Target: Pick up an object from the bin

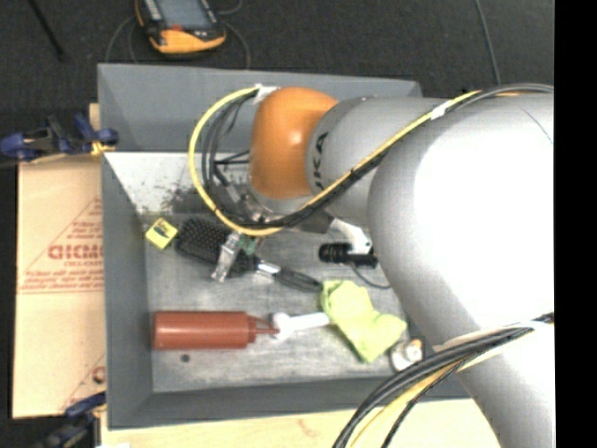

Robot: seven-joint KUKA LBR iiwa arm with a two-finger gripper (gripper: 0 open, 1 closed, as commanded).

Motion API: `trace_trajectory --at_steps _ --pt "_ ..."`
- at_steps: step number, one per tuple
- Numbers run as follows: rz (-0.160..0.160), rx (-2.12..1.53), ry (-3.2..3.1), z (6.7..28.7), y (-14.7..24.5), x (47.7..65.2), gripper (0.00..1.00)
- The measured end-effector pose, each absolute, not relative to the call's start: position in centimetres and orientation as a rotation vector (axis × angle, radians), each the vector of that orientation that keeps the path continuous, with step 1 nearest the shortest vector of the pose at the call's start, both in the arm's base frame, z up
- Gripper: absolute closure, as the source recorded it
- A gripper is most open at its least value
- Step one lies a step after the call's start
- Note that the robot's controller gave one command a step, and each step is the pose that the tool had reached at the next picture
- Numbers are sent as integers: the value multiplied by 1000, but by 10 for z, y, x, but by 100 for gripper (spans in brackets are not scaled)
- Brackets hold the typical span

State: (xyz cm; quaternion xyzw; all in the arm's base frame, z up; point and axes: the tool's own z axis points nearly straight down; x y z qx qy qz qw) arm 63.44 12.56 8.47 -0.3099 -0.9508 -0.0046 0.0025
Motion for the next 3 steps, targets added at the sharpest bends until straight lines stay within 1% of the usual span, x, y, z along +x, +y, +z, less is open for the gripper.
trace_trajectory --at_steps 3 --pt "-1 -968 -2985 106 124 633 100"
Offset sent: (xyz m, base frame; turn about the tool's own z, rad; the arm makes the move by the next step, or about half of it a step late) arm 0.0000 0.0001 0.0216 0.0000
